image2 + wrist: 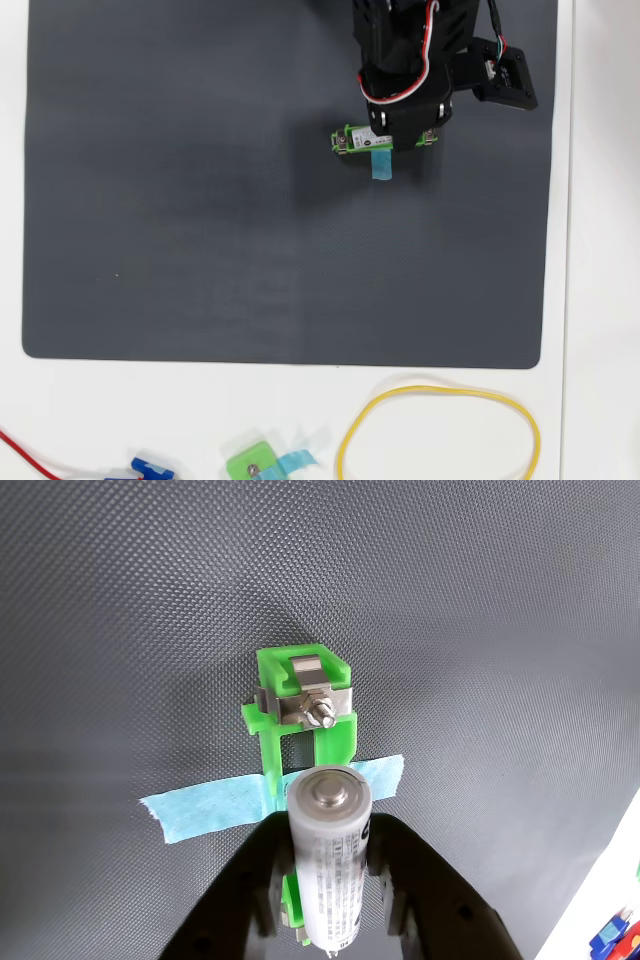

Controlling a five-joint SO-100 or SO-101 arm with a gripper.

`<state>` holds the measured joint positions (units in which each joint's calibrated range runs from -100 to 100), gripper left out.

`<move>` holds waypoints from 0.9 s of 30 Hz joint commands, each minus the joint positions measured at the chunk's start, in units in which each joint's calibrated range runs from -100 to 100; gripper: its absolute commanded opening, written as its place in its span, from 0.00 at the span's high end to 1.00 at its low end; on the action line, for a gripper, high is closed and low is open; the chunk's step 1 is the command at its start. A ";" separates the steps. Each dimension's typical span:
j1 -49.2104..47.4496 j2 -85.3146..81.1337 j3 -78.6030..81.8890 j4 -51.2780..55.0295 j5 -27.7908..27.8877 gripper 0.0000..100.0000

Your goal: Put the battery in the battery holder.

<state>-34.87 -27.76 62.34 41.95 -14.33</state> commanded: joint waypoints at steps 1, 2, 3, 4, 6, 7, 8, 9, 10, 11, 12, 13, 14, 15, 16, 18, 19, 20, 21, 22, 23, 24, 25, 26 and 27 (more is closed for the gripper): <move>0.46 -0.09 -2.87 -0.95 -0.28 1.00; 0.46 -0.09 -2.87 -0.95 -0.33 1.00; 0.46 -0.09 -2.87 -0.95 -0.38 1.00; 0.36 -0.09 -2.87 -0.95 -0.80 1.00; 0.36 -0.09 -2.87 -0.95 -1.37 1.00; 0.36 -0.09 -2.87 -0.95 -1.42 1.00; 0.36 -0.09 -2.87 -0.95 -1.42 1.00; 0.36 -0.09 -2.87 -0.95 -1.42 1.00; 0.36 -0.09 -2.87 -0.95 -1.42 1.00; 0.36 -0.09 -2.87 -0.95 -1.42 1.00; 0.36 -0.09 -2.87 -0.95 -1.42 1.00; 0.36 -0.09 -2.87 -0.95 -1.42 1.00; 0.36 -0.09 -2.87 -0.95 -1.42 1.00; 0.36 -0.09 -2.87 -0.95 -1.42 1.00; 0.36 -0.09 -2.87 -0.95 -1.42 1.00; 0.36 -0.09 -2.78 -0.95 -1.48 1.00; 0.25 -0.09 -2.69 -0.95 -1.48 1.00; 0.25 -0.09 -2.69 -0.95 -1.48 1.00; 0.25 -0.09 -2.69 -0.95 -1.48 1.00; 0.25 -0.09 -2.69 -0.95 -1.53 1.00; 0.25 -0.09 -2.69 -0.95 -1.63 1.00; 0.25 -0.09 -2.69 -0.95 -2.10 1.00; 0.25 -0.09 -2.69 -0.95 -2.47 1.00; 0.25 -0.09 -2.69 -0.95 -2.62 1.00; 0.25 -0.09 -2.69 -0.95 -2.62 1.00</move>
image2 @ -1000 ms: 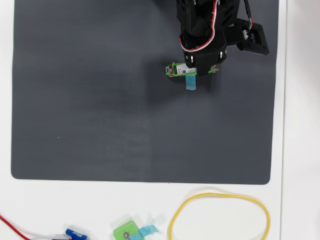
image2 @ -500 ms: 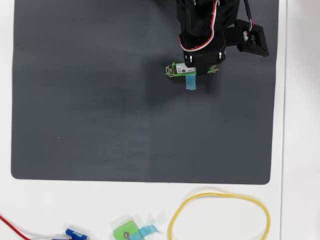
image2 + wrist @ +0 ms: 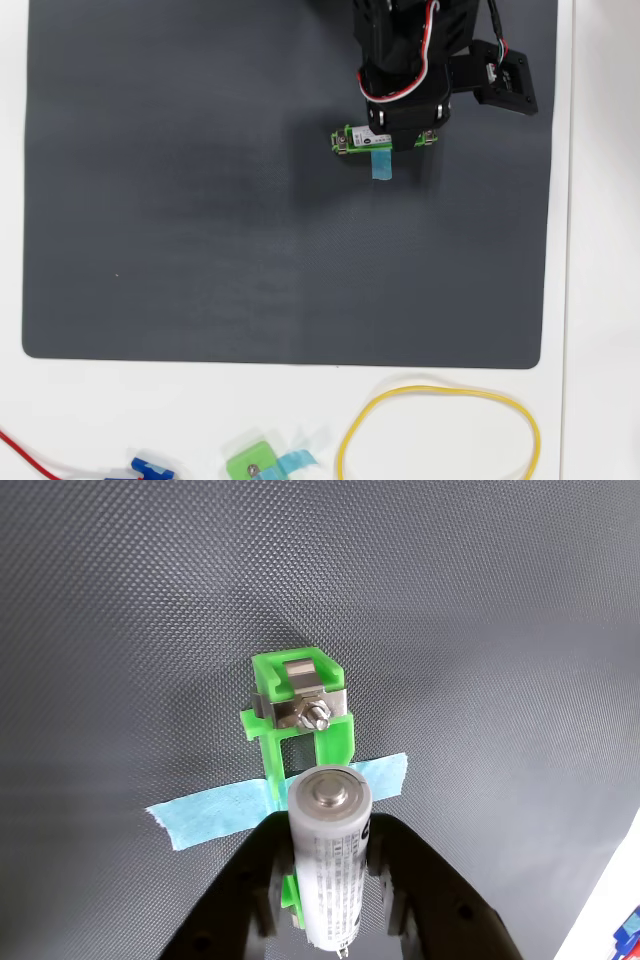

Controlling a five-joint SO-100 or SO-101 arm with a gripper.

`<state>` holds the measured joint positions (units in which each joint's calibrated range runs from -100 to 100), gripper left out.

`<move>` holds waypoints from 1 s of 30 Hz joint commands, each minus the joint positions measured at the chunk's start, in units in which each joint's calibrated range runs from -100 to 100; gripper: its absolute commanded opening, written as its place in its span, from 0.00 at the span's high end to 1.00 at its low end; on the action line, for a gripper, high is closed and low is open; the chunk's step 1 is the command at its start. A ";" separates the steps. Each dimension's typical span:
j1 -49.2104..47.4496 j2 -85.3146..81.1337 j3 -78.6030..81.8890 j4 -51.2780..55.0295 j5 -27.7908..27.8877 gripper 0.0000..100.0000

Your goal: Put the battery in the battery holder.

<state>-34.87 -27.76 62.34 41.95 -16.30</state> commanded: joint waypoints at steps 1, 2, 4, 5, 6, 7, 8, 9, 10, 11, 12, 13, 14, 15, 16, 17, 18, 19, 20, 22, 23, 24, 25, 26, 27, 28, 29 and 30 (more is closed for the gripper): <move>0.25 -0.09 -2.69 -0.95 -0.65 1.00; 0.25 -0.09 -2.69 -0.95 -0.65 1.00; 0.25 -0.09 -2.69 -0.95 -0.65 1.00; 0.25 -0.09 -2.69 -0.95 -0.65 1.00; 0.25 -0.09 -2.69 -0.95 -0.60 1.00; 0.25 -0.09 -2.61 -0.95 -0.60 1.00; 0.25 -0.09 -2.61 -0.95 -0.55 1.00; 0.25 -0.09 -2.52 -0.95 -0.55 1.00; 0.25 -0.09 -2.52 -0.95 -0.50 1.00; 0.25 -0.09 -2.52 -0.95 -0.50 1.00; 0.25 -0.09 -2.43 -0.95 -0.45 1.00; 0.25 -0.09 -2.43 -0.95 -0.45 1.00; 0.25 -0.09 -2.43 -0.95 -0.45 1.00; 0.25 -0.09 -2.43 -0.95 -0.39 1.00; 0.25 -0.09 -2.43 -0.95 -0.39 1.00; 0.25 -0.09 -2.43 -0.95 -0.39 1.00; 0.25 -0.09 -2.43 -0.95 -0.34 1.00; 0.25 -0.09 -2.34 -0.95 -0.34 1.00; 0.25 -0.09 -2.34 -0.95 -0.34 1.00; 0.25 -0.09 -2.25 -0.95 -0.29 1.00; 0.25 -0.09 -2.25 -0.95 -0.29 1.00; 0.25 -0.09 -2.16 -0.95 -0.29 1.00; 0.25 -0.09 -2.16 -0.95 -0.29 1.00; 0.25 -0.09 -2.08 -0.95 -0.29 1.00; 0.25 -0.09 -2.08 -0.95 -0.29 1.00; 0.25 -0.09 -2.08 -0.95 -0.29 1.00; 0.25 -0.09 -2.08 -0.95 -0.29 1.00; 0.25 -0.09 -2.08 -0.95 -0.29 1.00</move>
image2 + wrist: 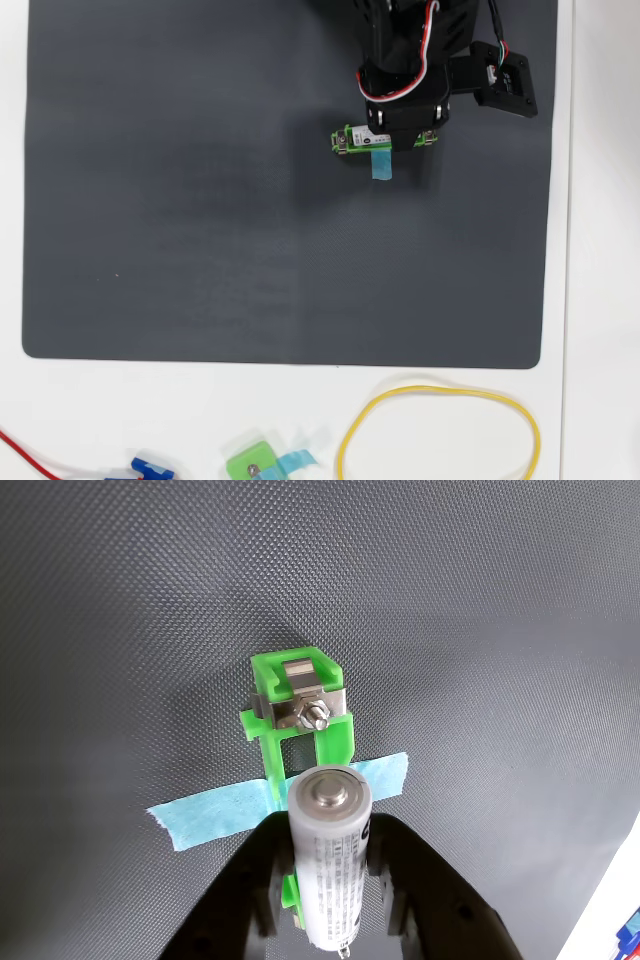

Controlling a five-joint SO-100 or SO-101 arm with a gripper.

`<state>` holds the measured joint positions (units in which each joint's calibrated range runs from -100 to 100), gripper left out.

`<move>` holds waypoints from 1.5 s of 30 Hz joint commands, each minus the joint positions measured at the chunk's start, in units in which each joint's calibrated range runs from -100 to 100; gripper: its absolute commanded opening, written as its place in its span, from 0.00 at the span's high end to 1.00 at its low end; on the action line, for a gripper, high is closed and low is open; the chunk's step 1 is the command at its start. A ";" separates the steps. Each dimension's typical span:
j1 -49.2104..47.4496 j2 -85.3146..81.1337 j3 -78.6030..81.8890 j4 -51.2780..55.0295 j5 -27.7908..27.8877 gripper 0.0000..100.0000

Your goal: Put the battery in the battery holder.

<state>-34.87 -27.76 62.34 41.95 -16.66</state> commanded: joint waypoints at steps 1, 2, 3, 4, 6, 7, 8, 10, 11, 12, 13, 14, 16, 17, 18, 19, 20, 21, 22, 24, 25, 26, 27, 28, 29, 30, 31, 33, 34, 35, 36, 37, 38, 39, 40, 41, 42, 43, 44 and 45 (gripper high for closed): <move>0.25 -0.09 -2.08 -0.95 0.07 1.00; 0.25 -0.09 -2.08 -0.95 0.07 1.00; 0.25 -0.09 -2.08 -0.95 0.07 1.00; 0.36 -0.09 -2.08 -0.95 0.07 1.00; 0.36 -0.09 -2.08 -0.95 0.07 1.00; 0.36 -0.09 -2.08 -0.95 0.07 1.00; 0.36 -0.09 -2.08 -0.95 0.07 1.00; 0.36 -0.09 -2.08 -0.95 0.07 1.00; 0.36 0.00 -2.08 -0.95 0.07 1.00; 0.36 0.34 -2.08 -0.95 0.07 1.00; 0.36 0.94 -2.16 -0.95 0.07 1.00; 0.36 1.70 -2.34 -0.95 0.07 1.00; 0.36 3.67 -2.87 -0.95 0.07 1.00; 0.36 4.77 -2.96 -1.56 0.07 1.00; 0.36 5.29 -2.96 -2.35 0.13 1.00; 0.36 5.54 -2.87 -2.87 0.13 1.00; 0.46 5.54 -2.87 -2.96 0.13 1.00; 0.57 5.54 -2.87 -2.87 0.13 1.00; 0.57 5.54 -2.87 -2.87 0.13 1.00; 0.67 5.54 -2.87 -2.87 0.13 1.00; 0.57 5.54 -2.87 -2.87 0.13 1.00; 0.57 5.54 -2.87 -2.87 0.13 1.00; 0.57 5.54 -2.87 -2.87 0.13 1.00; 0.57 5.54 -2.78 -2.87 0.13 1.00; 0.57 5.54 -2.78 -2.87 0.13 1.00; 0.57 5.54 -2.78 -2.87 0.13 1.00; 0.57 5.54 -2.78 -2.87 0.13 1.00; 0.46 5.54 -2.78 -2.87 0.13 1.00; 0.46 5.54 -2.78 -2.87 0.13 1.00; 0.46 5.54 -2.78 -2.87 0.13 1.00; 0.46 5.54 -2.78 -2.87 0.18 1.00; 0.57 5.54 -2.78 -2.87 0.23 1.00; 0.46 5.54 -2.78 -2.87 0.28 1.00; 0.46 5.54 -2.78 -2.87 0.75 1.00; 0.46 5.54 -2.78 -2.87 1.43 1.00; 0.57 5.54 -2.78 -2.87 2.00 1.00; 0.67 5.54 -2.69 -2.87 2.47 1.00; 0.67 5.54 -2.61 -2.87 2.79 1.00; 0.67 5.54 -2.61 -2.87 2.84 1.00; 0.67 5.54 -2.61 -2.87 2.84 1.00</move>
